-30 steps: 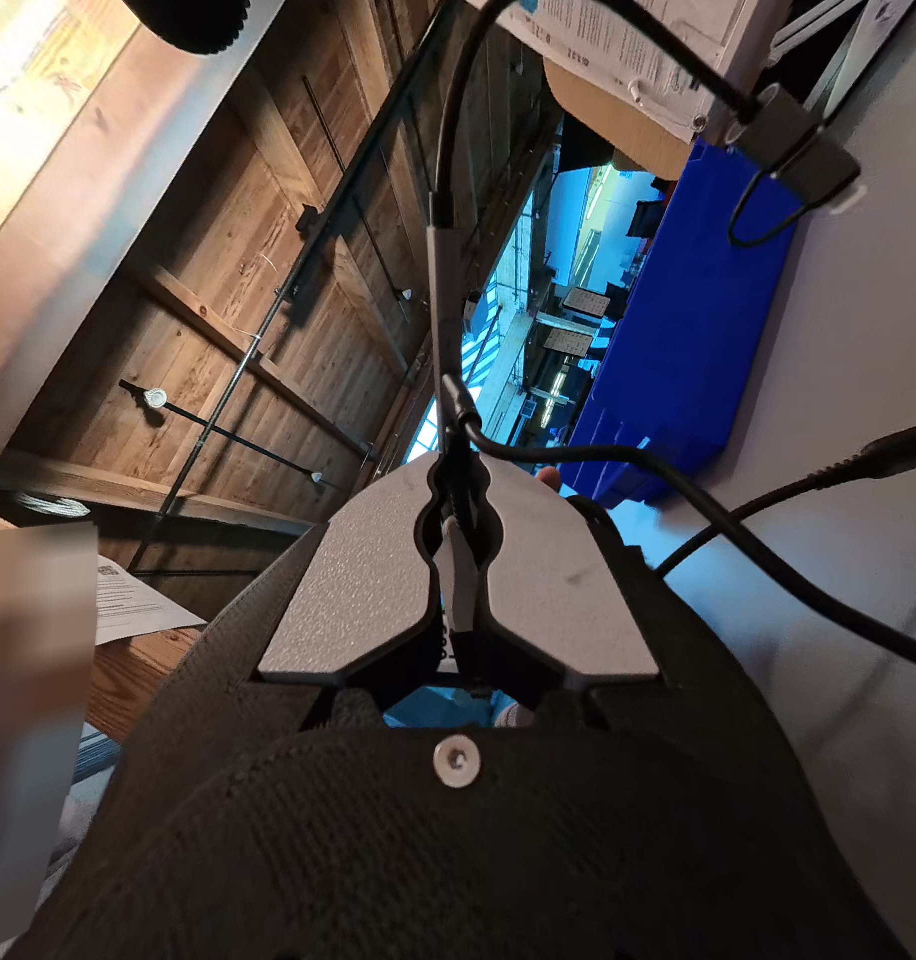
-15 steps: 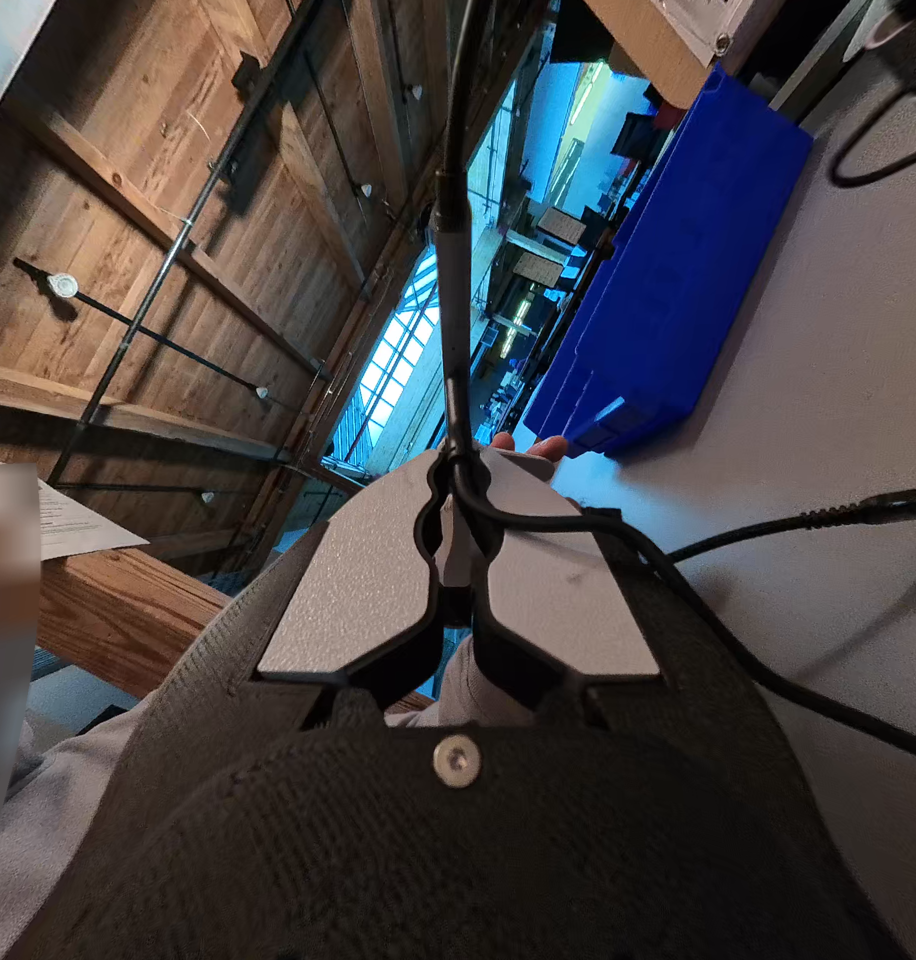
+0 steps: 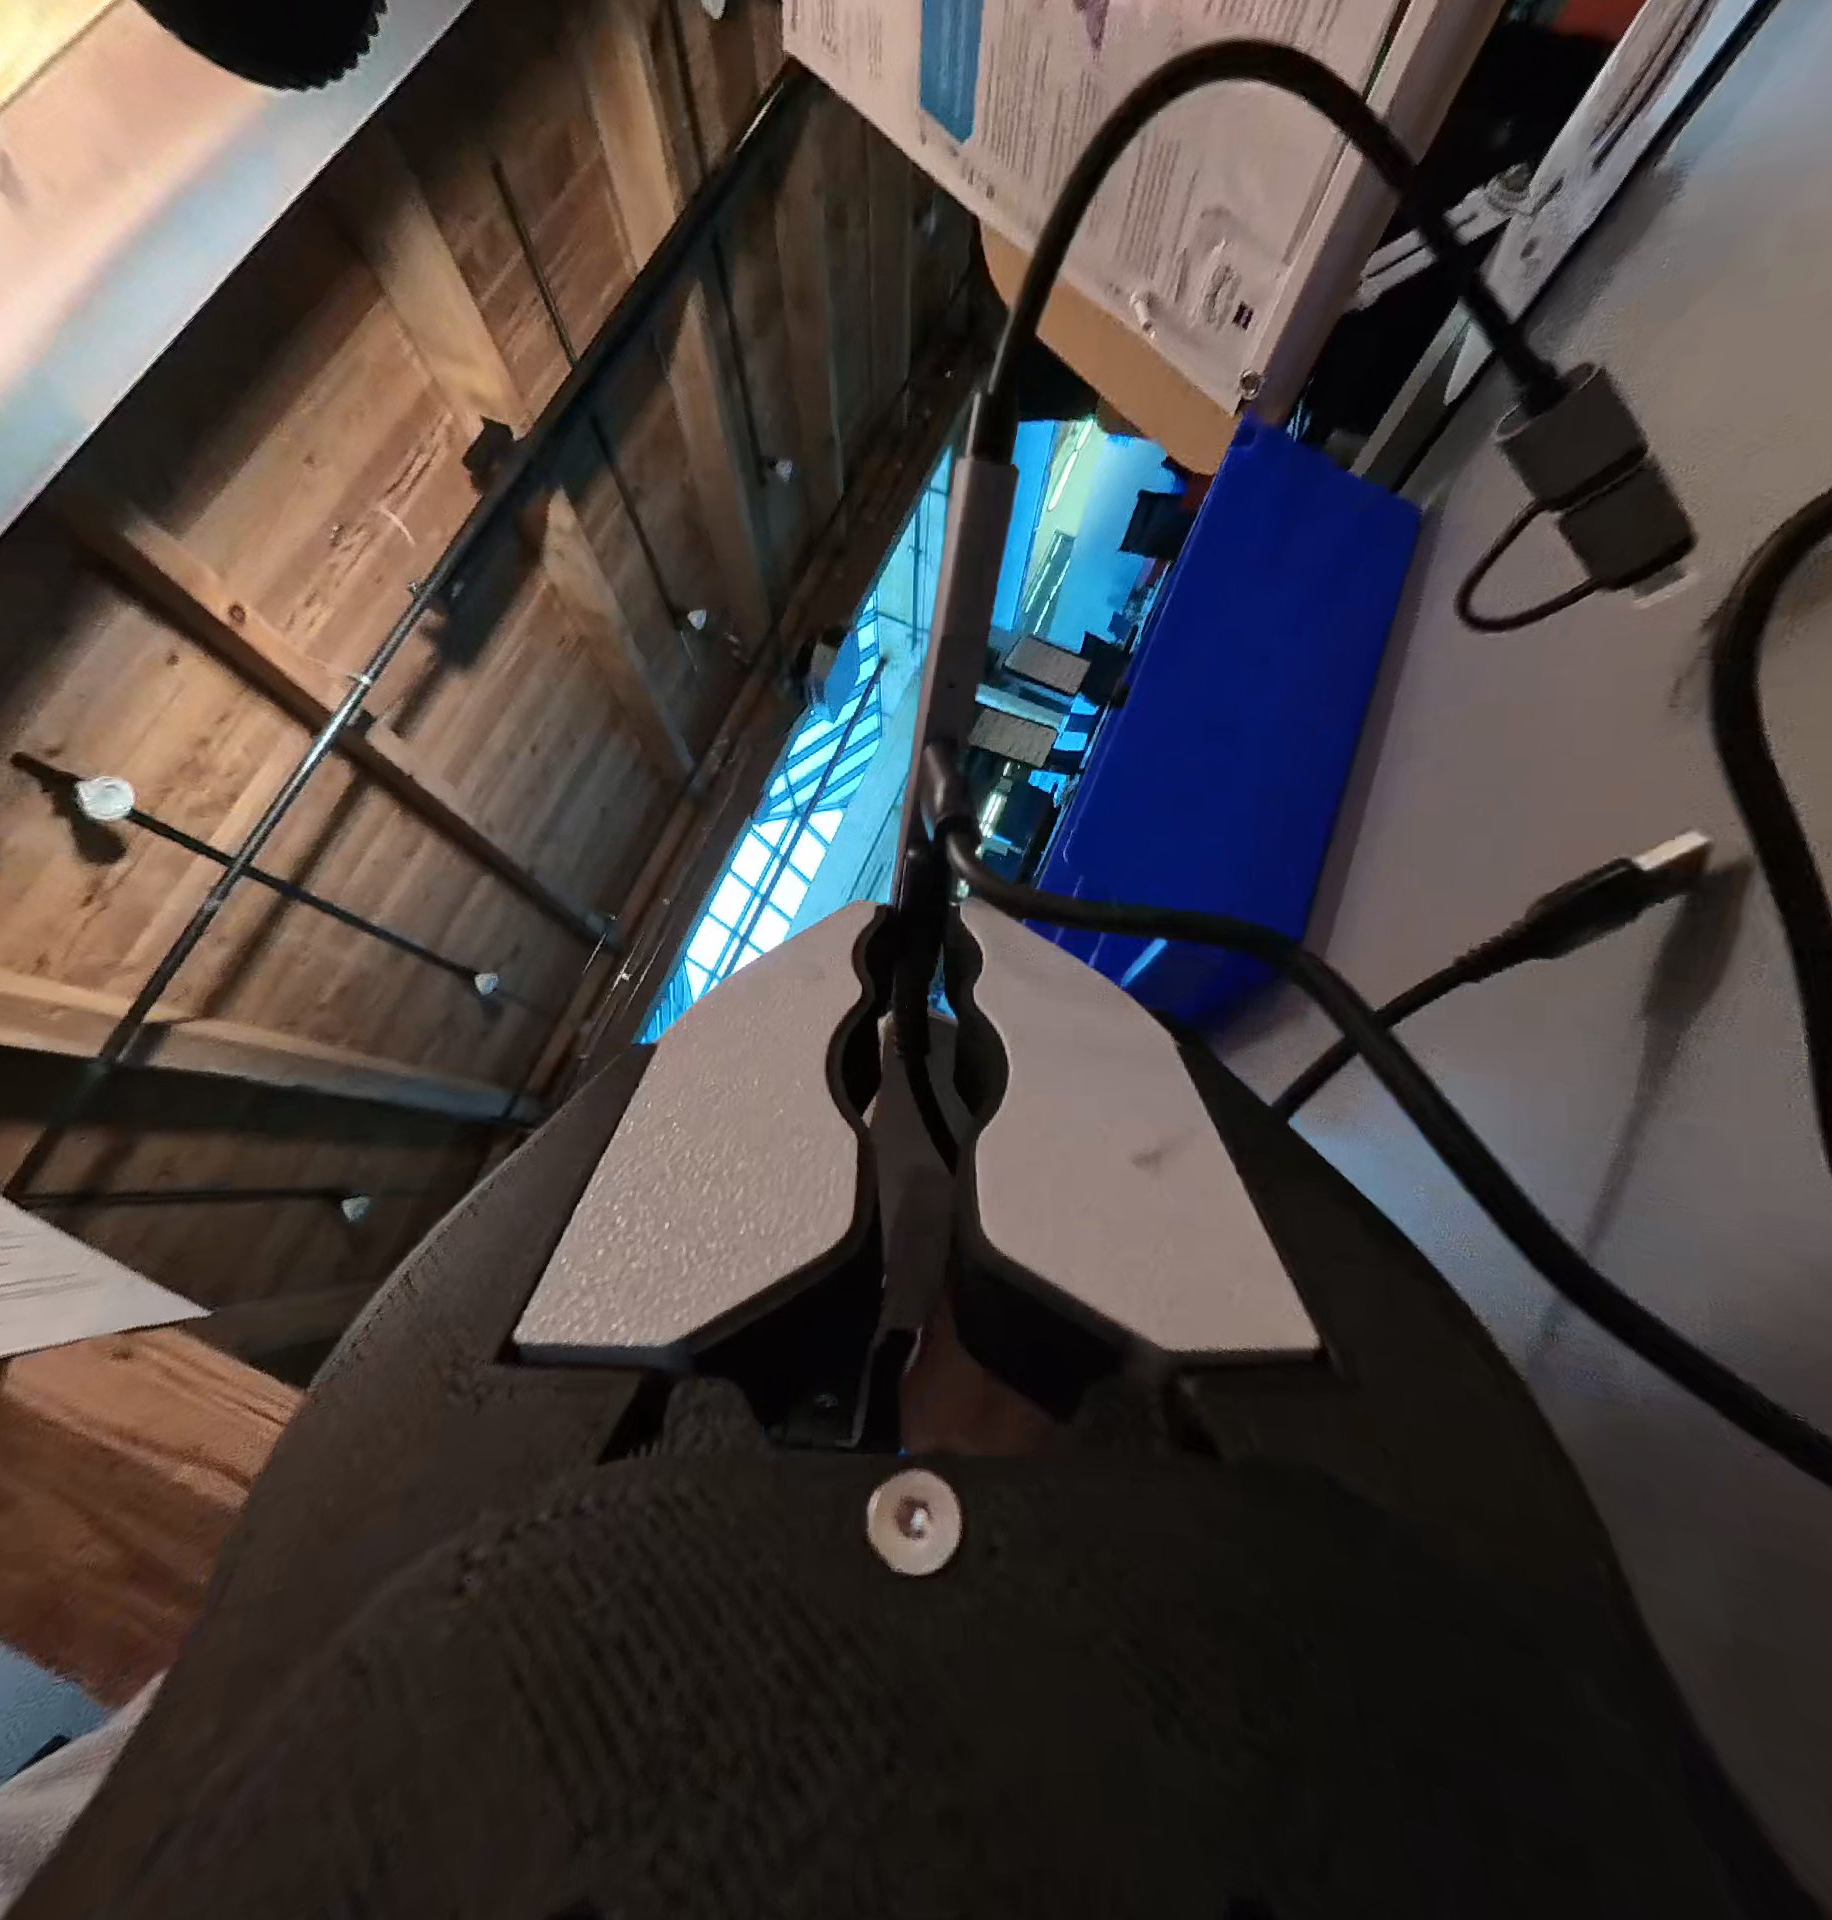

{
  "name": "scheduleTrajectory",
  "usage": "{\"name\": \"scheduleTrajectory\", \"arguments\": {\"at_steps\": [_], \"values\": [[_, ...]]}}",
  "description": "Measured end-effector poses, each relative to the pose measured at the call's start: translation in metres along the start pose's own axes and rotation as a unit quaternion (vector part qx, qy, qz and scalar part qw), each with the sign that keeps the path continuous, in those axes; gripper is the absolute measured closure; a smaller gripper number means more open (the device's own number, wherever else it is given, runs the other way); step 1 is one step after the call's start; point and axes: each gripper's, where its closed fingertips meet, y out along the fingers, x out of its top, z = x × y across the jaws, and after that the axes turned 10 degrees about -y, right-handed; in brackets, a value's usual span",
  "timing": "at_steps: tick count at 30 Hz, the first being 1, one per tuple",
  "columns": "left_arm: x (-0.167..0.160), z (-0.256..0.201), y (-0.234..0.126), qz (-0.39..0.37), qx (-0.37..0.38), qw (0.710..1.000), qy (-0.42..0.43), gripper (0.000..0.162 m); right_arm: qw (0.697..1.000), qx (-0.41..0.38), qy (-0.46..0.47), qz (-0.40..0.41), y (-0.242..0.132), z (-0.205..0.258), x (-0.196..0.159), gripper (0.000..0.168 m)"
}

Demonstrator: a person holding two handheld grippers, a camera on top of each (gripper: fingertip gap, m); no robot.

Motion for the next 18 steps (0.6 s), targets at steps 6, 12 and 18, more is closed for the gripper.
{"name": "scheduleTrajectory", "arguments": {"at_steps": [6, 12, 18], "values": [[0.002, 0.007, -0.001, -0.012, 0.033, 0.999, -0.016, 0.139, 1.0, 0.004, 0.005, -0.028, 0.008, 0.001, 0.004, 0.16], [-0.003, 0.015, -0.003, 0.004, 0.073, 0.997, -0.008, 0.138, 0.999, -0.028, -0.015, -0.002, 0.016, -0.007, 0.0, 0.16], [-0.01, 0.029, -0.007, 0.03, 0.11, 0.993, 0.016, 0.138, 0.998, -0.048, -0.042, 0.031, 0.022, -0.011, -0.006, 0.159]]}}
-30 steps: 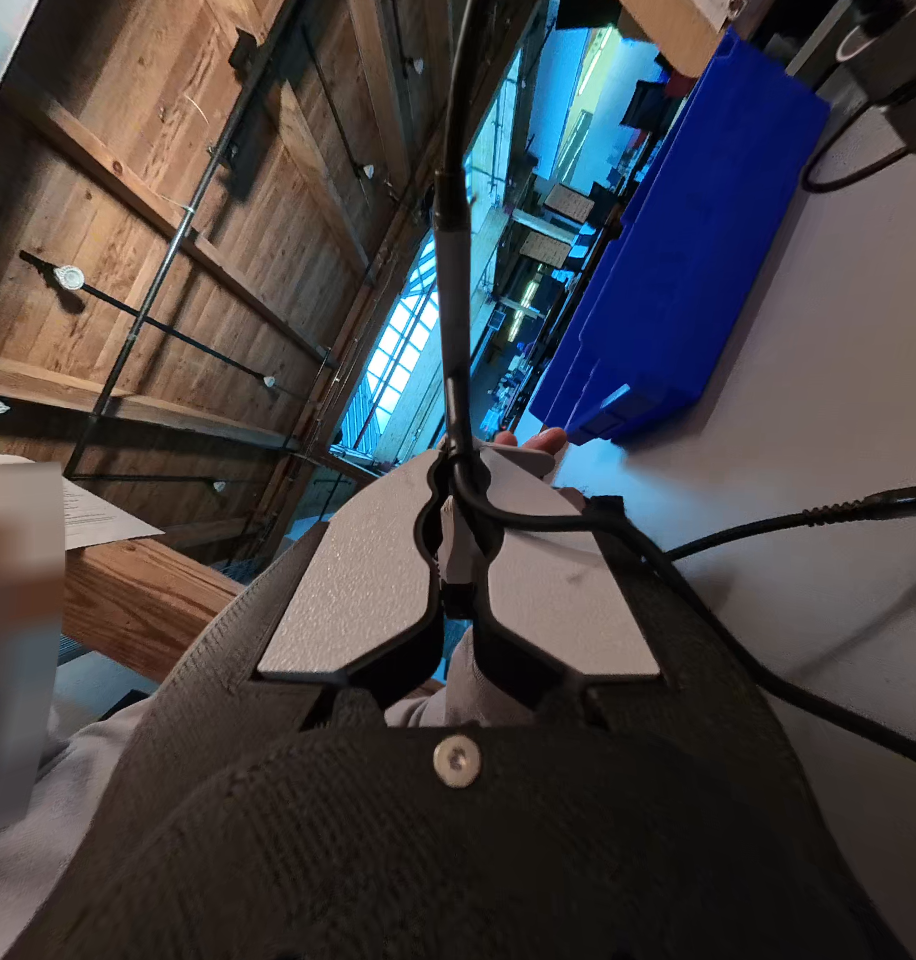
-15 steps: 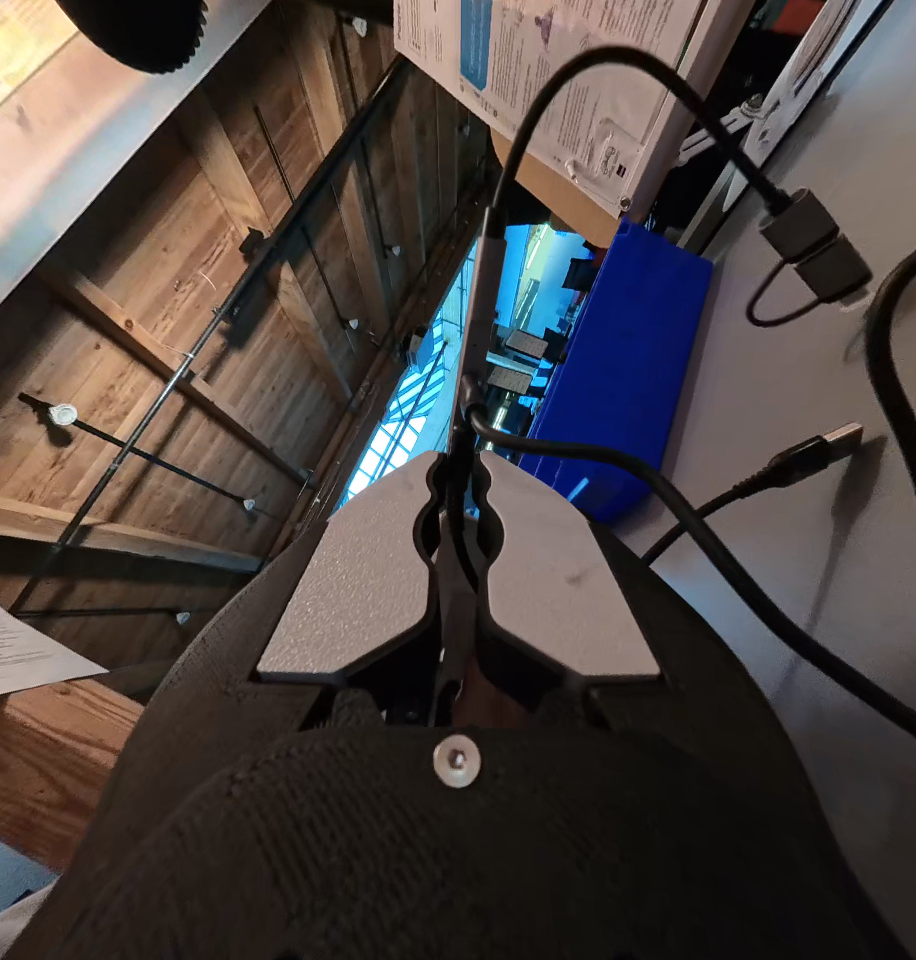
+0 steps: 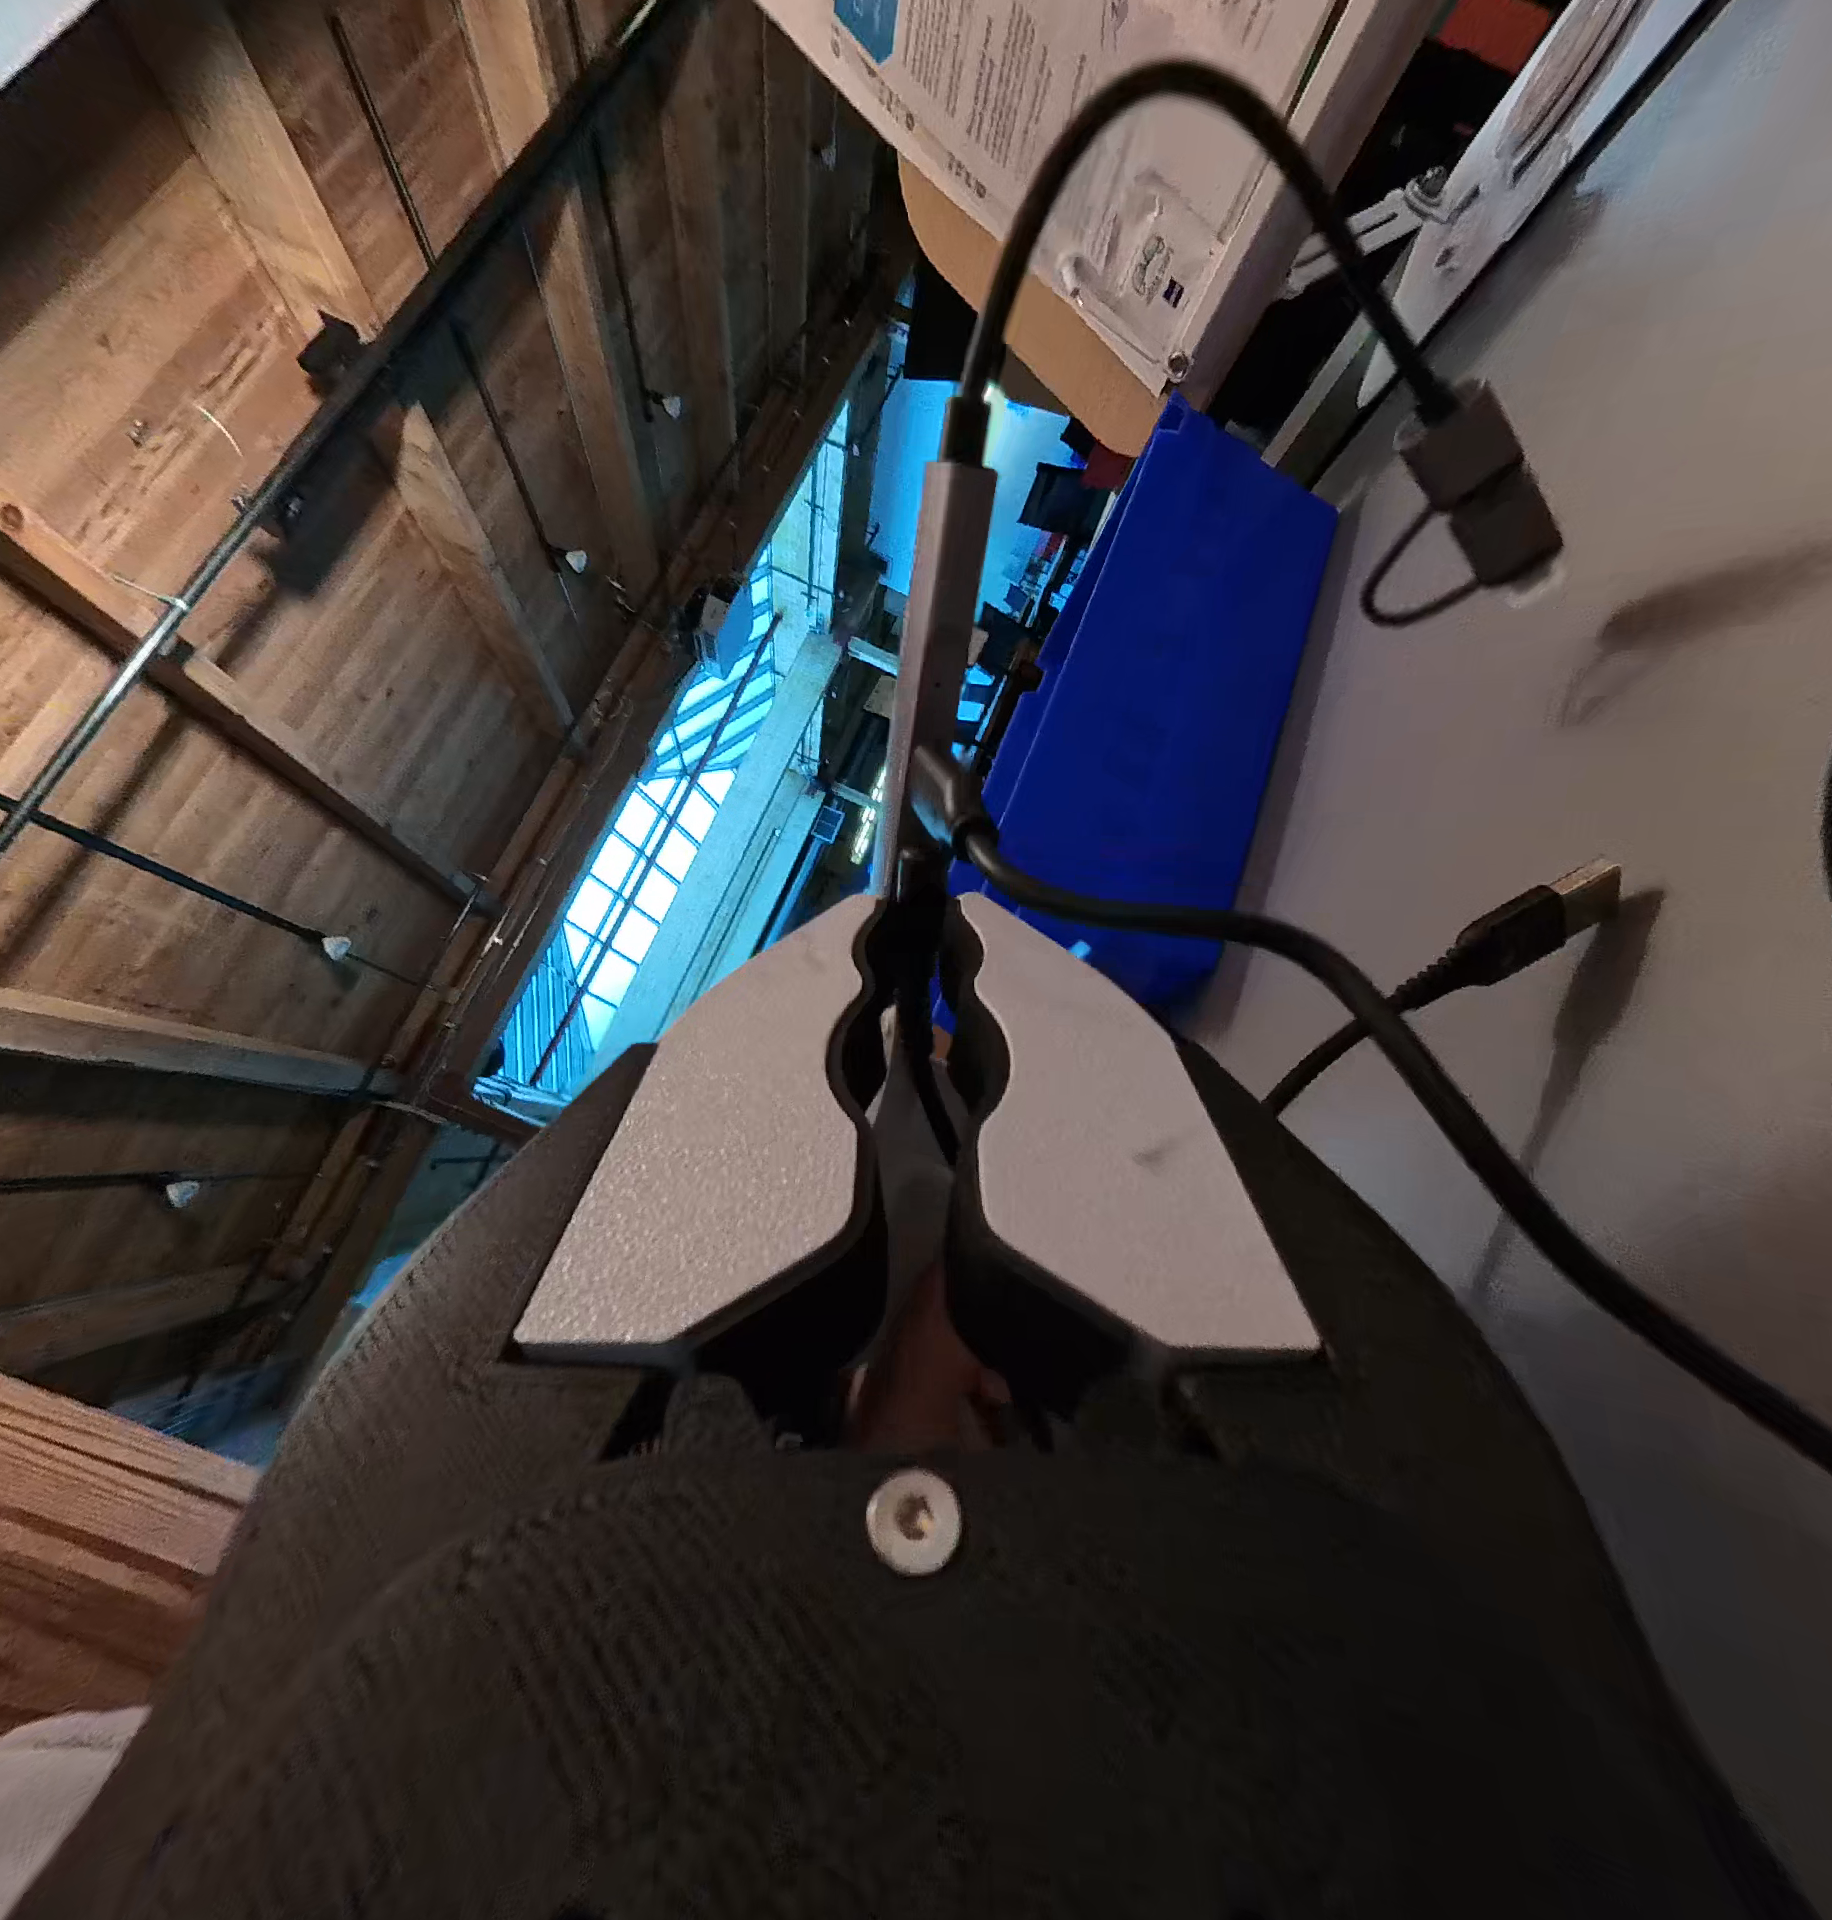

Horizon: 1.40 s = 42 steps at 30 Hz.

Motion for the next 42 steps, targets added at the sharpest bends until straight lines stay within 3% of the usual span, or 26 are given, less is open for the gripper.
{"name": "scheduleTrajectory", "arguments": {"at_steps": [13, 17, 28, 33, 42], "values": [[0.0, -0.012, 0.001, 0.01, -0.052, 0.998, -0.035, 0.138, 0.999, 0.008, -0.035, 0.018, -0.018, 0.004, -0.001, 0.159], [0.005, -0.017, -0.002, -0.022, -0.119, 0.992, -0.02, 0.139, 0.998, 0.032, -0.033, 0.044, -0.021, 0.008, -0.005, 0.159], [0.017, -0.024, -0.016, -0.102, -0.159, 0.981, 0.045, 0.137, 0.987, 0.087, -0.034, 0.128, -0.024, 0.026, -0.013, 0.159], [0.016, -0.023, -0.015, -0.09, -0.161, 0.982, 0.036, 0.138, 0.988, 0.099, -0.007, 0.117, -0.023, 0.025, -0.012, 0.16], [0.012, -0.016, -0.004, -0.034, -0.108, 0.993, -0.022, 0.138, 0.999, 0.048, -0.02, 0.004, -0.016, 0.013, 0.005, 0.16]]}}
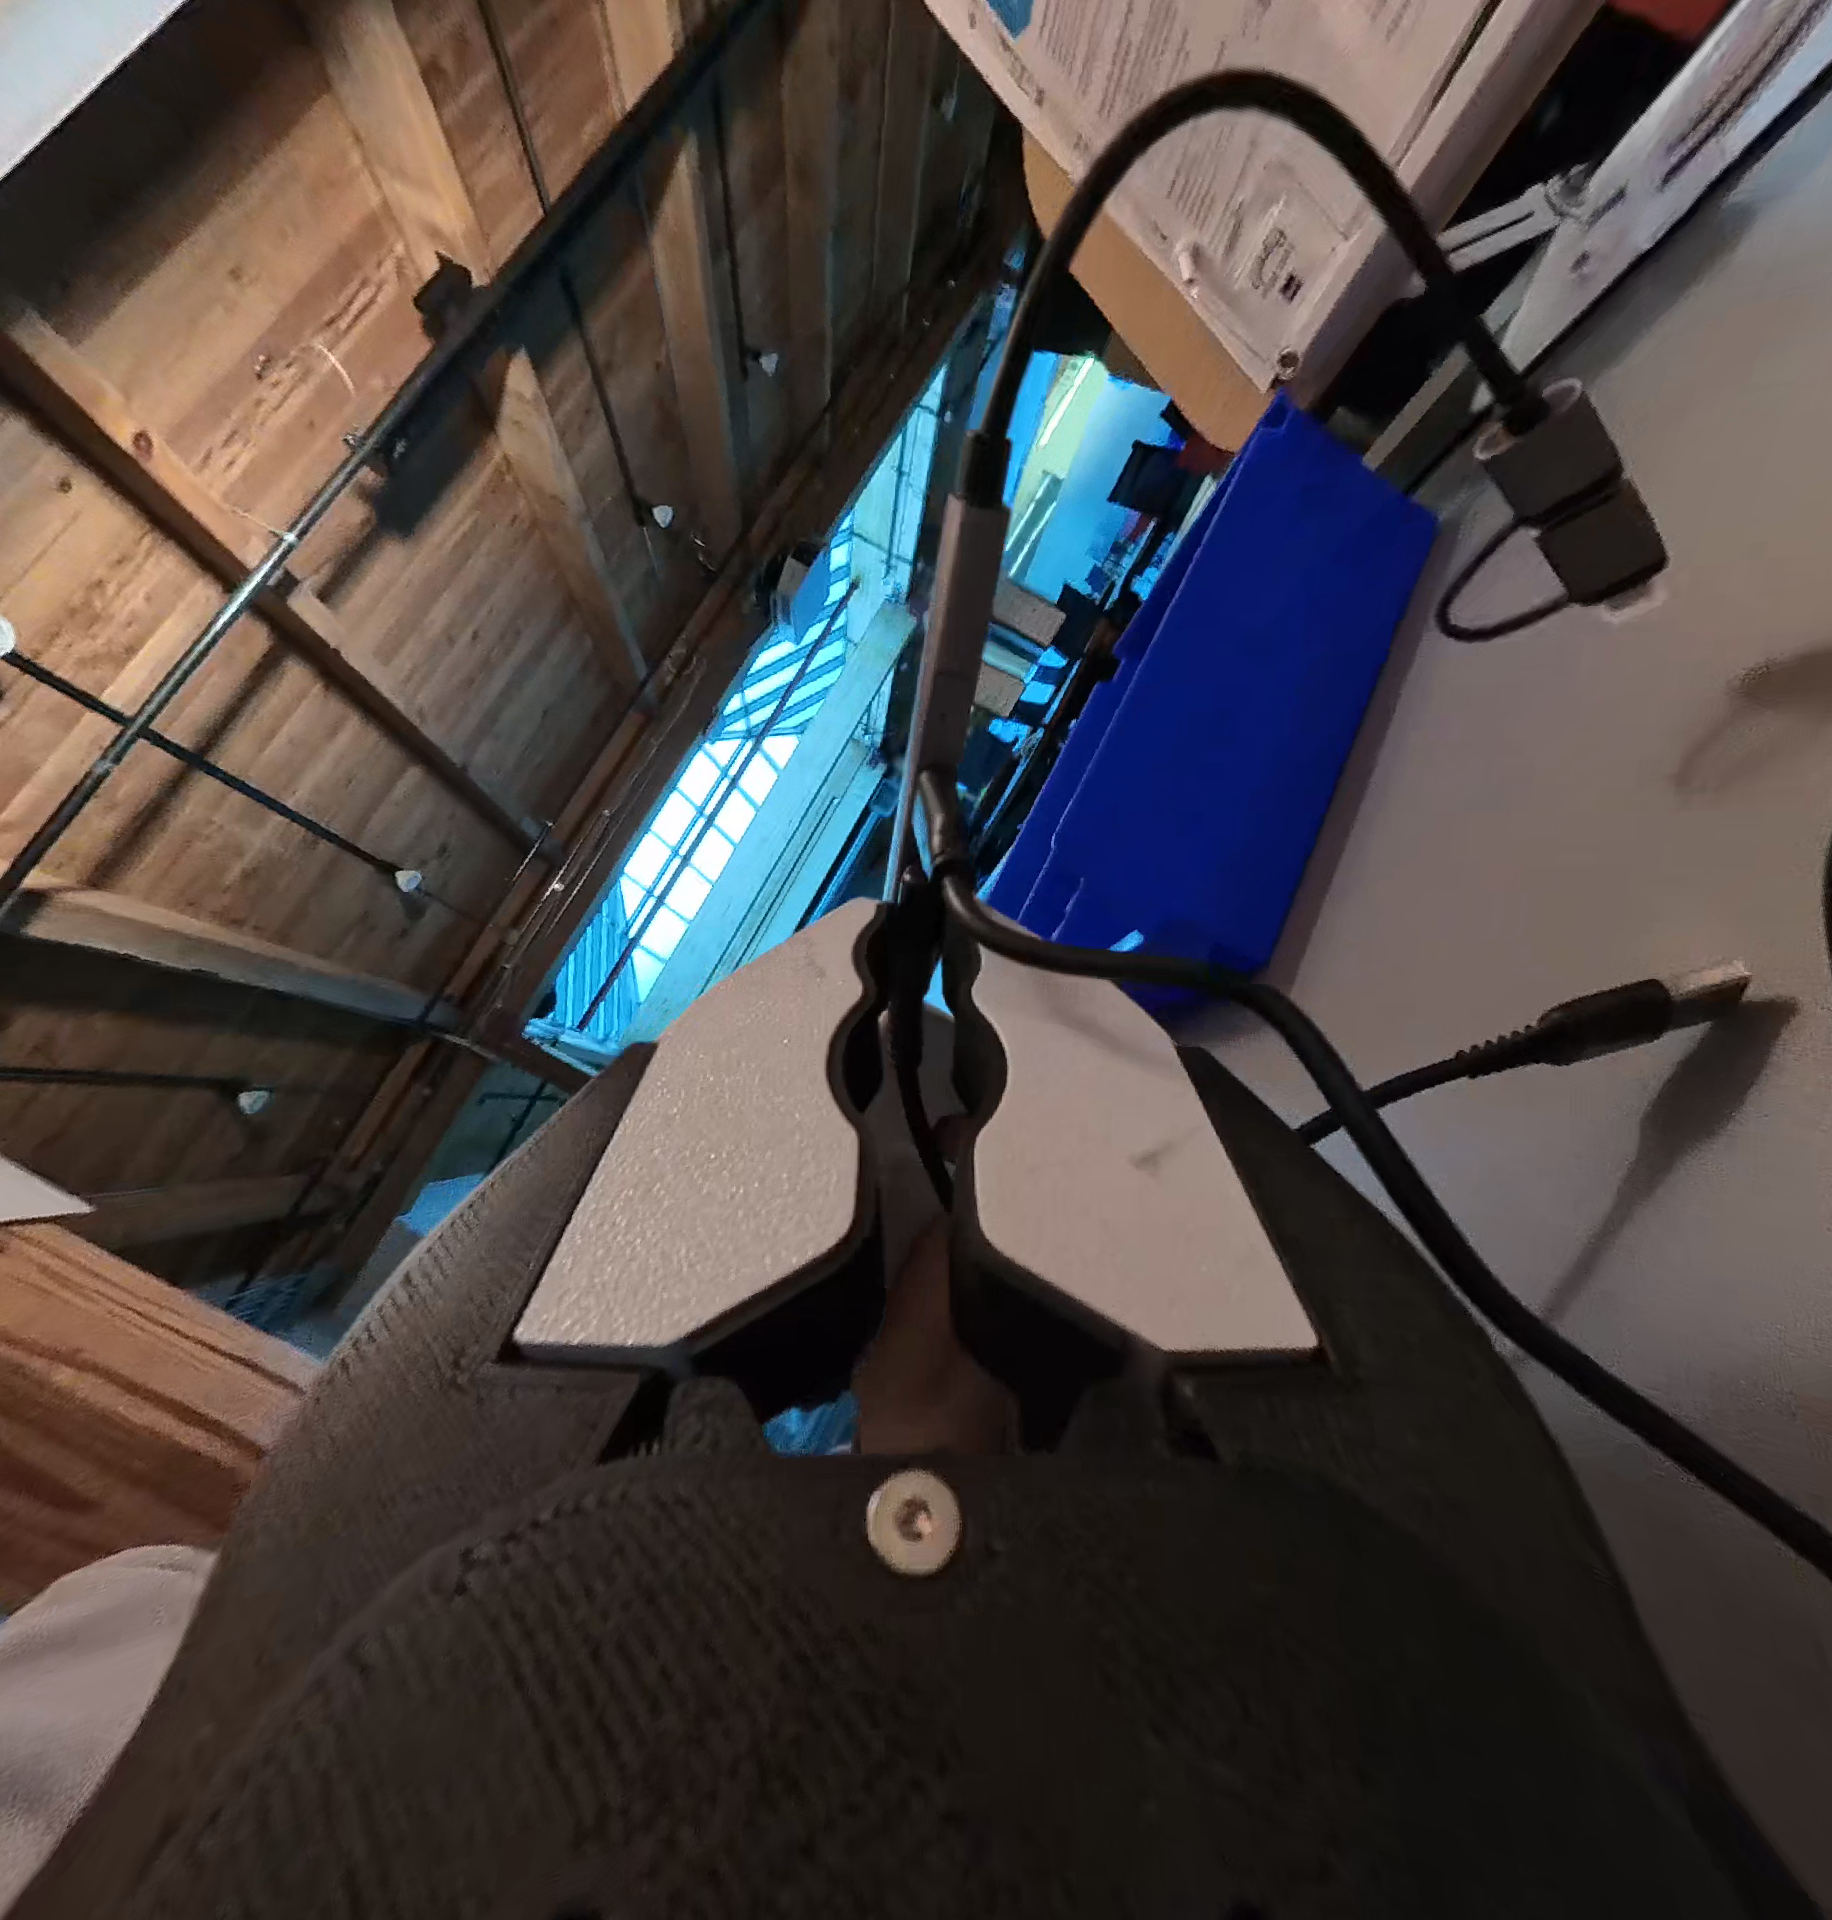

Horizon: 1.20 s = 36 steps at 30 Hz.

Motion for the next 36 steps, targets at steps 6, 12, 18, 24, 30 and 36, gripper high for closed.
{"name": "scheduleTrajectory", "arguments": {"at_steps": [6, 12, 18, 24, 30, 36], "values": [[-0.003, 0.01, -0.002, 0.017, 0.067, 0.997, 0.017, 0.138, 0.999, -0.036, -0.011, -0.005, 0.007, -0.008, -0.005, 0.158], [-0.002, 0.006, 0.0, 0.027, 0.071, 0.996, 0.043, 0.137, 1.0, -0.014, -0.015, 0.009, -0.001, -0.003, -0.003, 0.159], [0.0, -0.003, 0.003, 0.029, 0.049, 0.998, 0.032, 0.138, 0.999, -0.004, -0.038, 0.034, -0.012, -0.001, -0.002, 0.159], [-0.001, -0.007, 0.0, 0.034, 0.036, 0.998, 0.032, 0.137, 0.999, -0.002, -0.043, 0.02, -0.018, 0.001, -0.009, 0.158], [0.005, -0.01, 0.002, 0.029, 0.045, 0.998, 0.037, 0.137, 0.999, 0.008, -0.045, 0.005, -0.019, 0.008, -0.004, 0.159], [0.004, -0.014, 0.006, 0.029, 0.042, 0.998, 0.027, 0.137, 1.0, 0.006, -0.016, -0.019, -0.023, 0.007, 0.005, 0.16]]}}
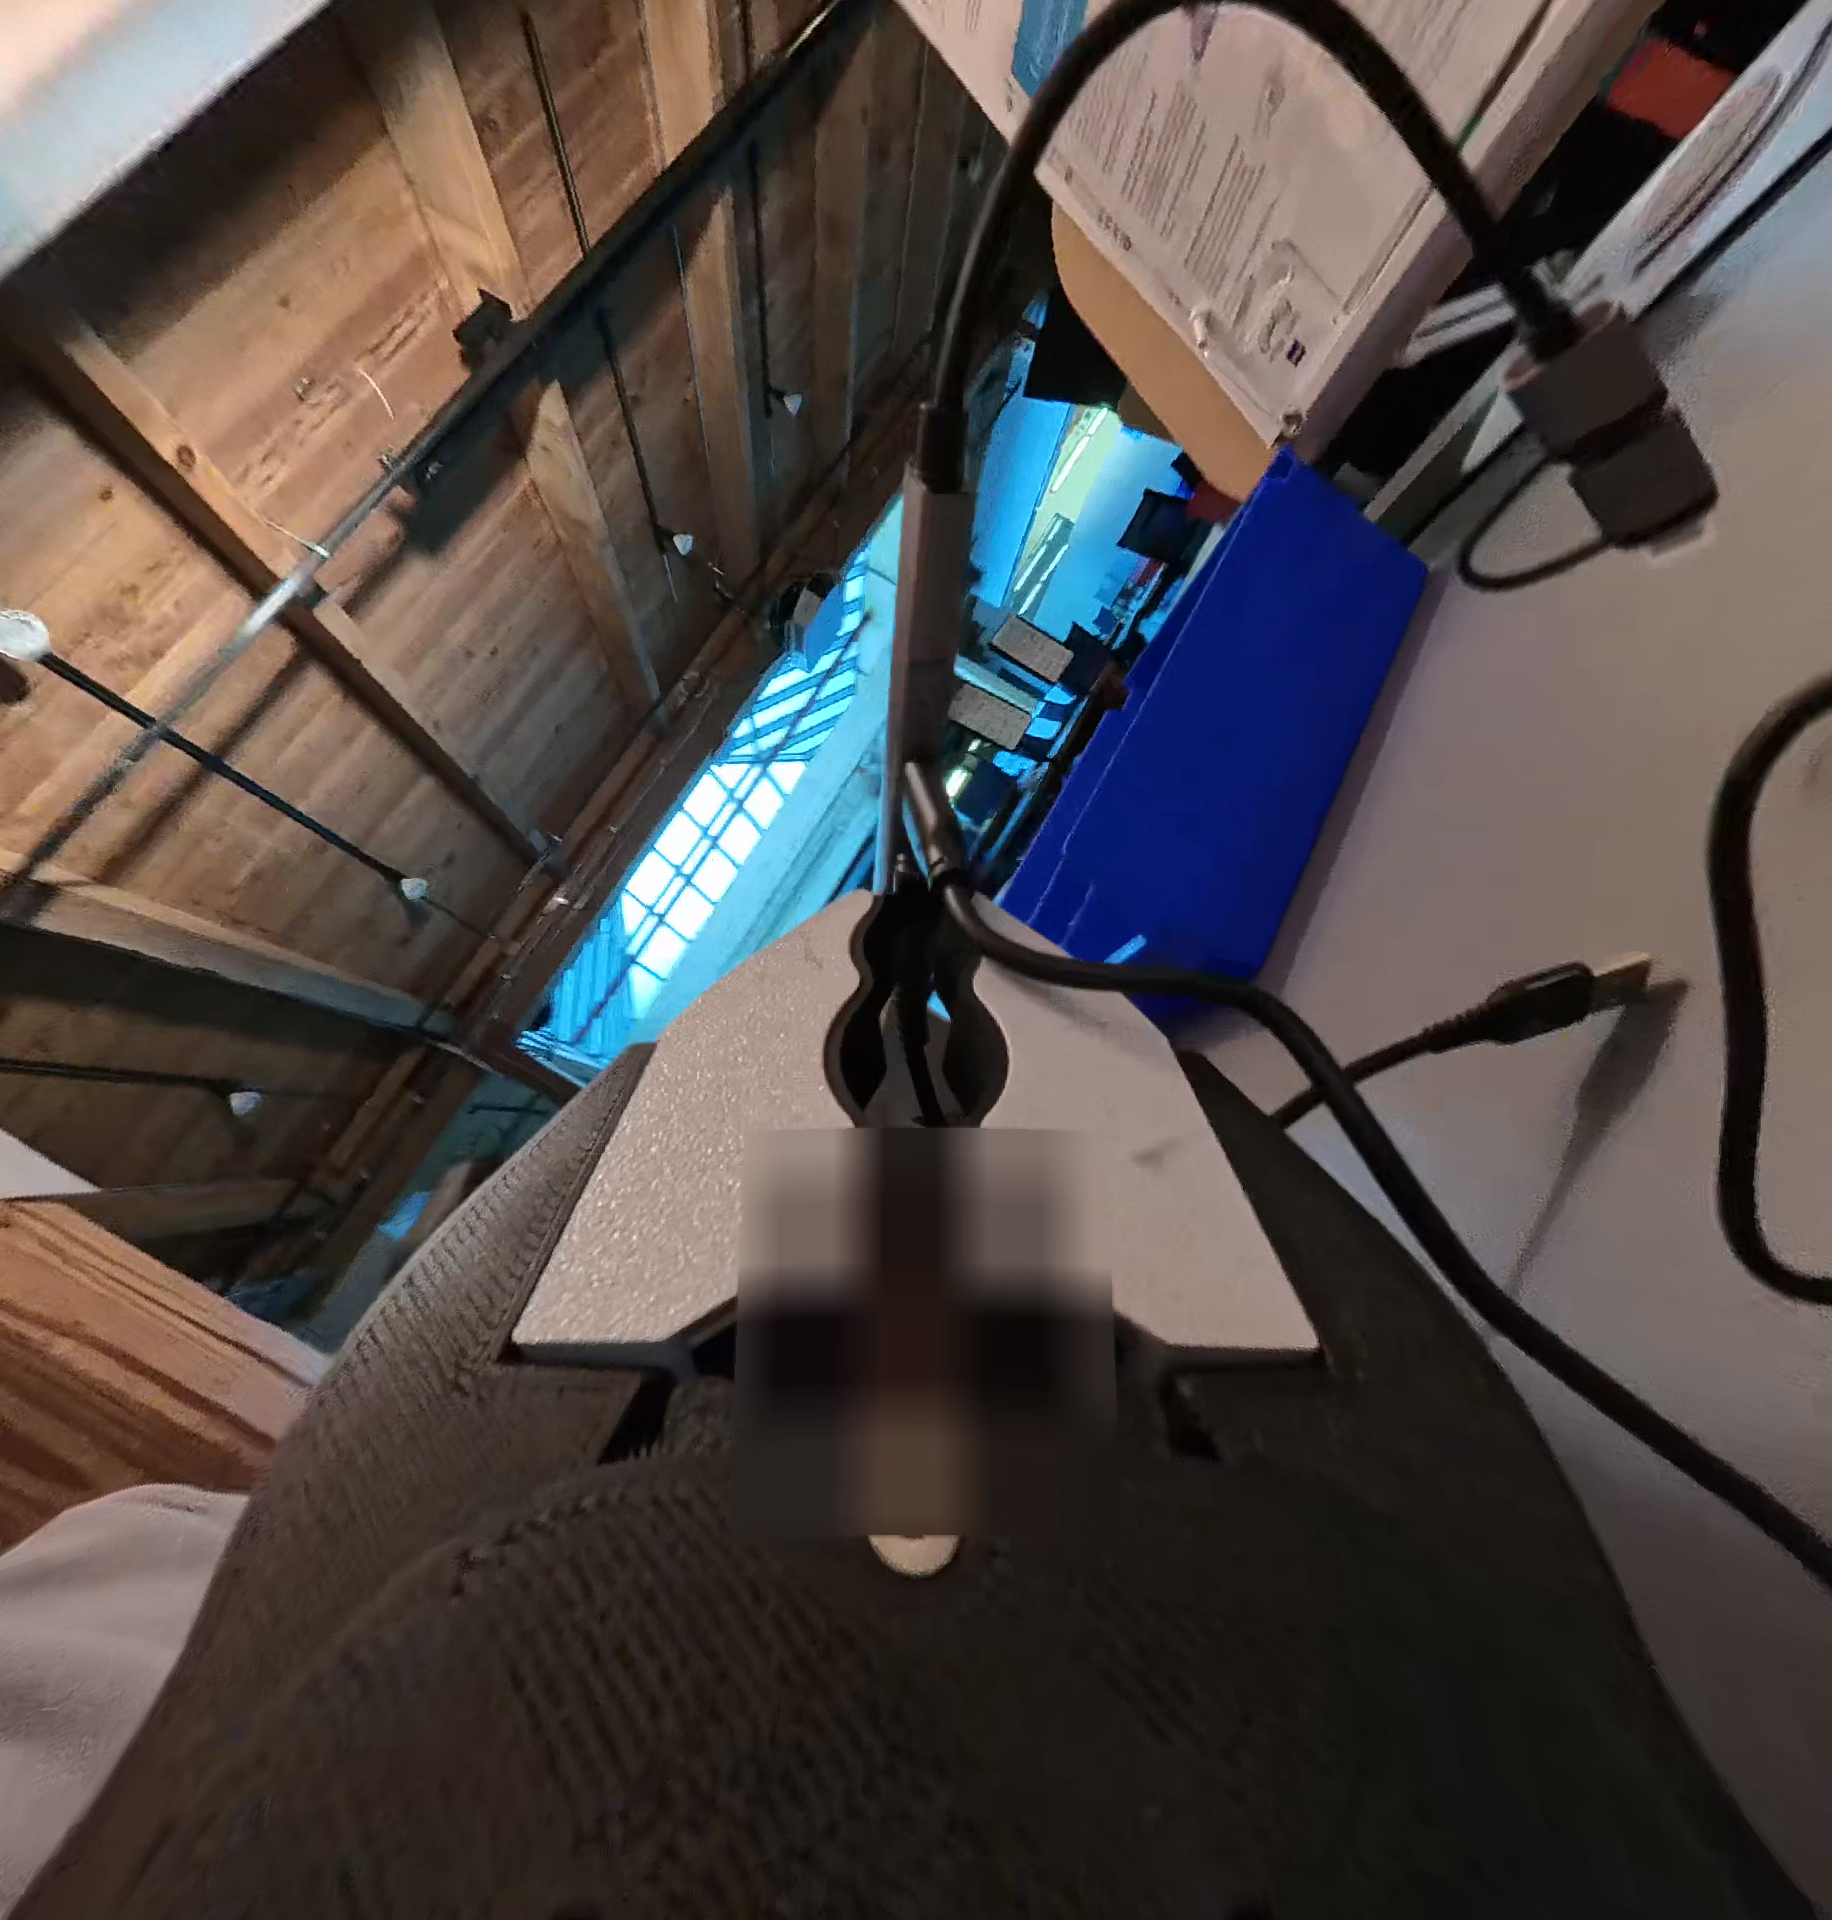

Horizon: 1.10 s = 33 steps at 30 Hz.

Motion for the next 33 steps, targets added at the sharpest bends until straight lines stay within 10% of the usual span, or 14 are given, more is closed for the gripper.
{"name": "scheduleTrajectory", "arguments": {"at_steps": [14, 19, 33], "values": [[-0.003, 0.02, -0.004, 0.006, 0.032, 0.999, -0.039, 0.137, 0.999, 0.0, 0.032, -0.02, 0.018, -0.004, -0.007, 0.159], [0.007, 0.136, -0.046, -0.026, 0.165, 0.981, -0.098, 0.138, 0.996, -0.028, 0.085, -0.032, -0.012, -0.028, -0.025, 0.16], [0.024, 0.104, -0.035, -0.044, 0.075, 0.991, -0.103, 0.139, 0.942, 0.022, -0.328, 0.062, -0.038, 0.128, 0.161, 0.161]]}}
